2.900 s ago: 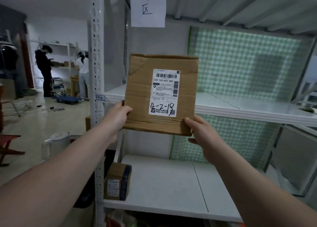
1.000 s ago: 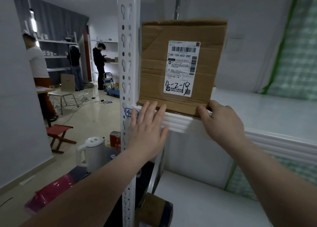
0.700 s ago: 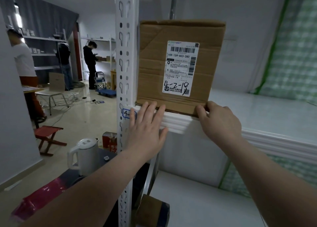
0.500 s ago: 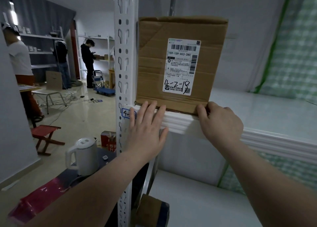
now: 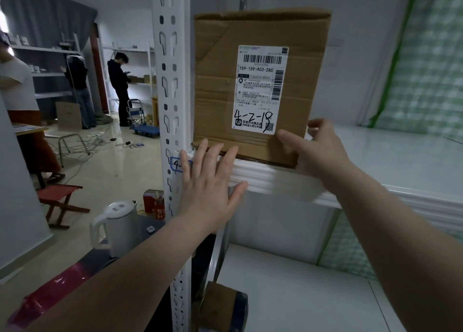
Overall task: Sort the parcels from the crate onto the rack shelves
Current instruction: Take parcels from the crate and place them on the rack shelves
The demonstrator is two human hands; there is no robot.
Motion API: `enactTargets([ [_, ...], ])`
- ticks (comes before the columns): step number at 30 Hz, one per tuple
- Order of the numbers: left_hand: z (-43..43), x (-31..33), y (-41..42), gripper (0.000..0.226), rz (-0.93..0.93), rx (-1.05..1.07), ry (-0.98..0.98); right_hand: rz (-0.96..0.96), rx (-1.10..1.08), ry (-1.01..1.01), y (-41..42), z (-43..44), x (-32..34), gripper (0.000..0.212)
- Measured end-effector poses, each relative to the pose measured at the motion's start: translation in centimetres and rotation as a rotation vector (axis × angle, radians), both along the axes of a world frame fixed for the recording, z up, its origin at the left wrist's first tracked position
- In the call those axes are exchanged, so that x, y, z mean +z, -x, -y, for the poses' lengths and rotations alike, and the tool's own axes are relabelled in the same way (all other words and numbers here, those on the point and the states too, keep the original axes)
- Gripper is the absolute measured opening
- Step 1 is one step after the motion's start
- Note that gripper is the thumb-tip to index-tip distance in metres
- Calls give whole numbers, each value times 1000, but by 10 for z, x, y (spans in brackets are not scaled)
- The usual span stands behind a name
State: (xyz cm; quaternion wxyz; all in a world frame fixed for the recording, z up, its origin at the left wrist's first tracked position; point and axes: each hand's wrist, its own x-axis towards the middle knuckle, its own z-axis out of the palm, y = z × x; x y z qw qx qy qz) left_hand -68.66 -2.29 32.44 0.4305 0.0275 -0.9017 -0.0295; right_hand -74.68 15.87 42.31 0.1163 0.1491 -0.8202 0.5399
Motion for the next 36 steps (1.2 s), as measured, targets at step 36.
enactTargets([
  [36, -5, 0, -7, 59, 31, -27, 38, -103, 87, -241, 8, -10, -2, 40],
])
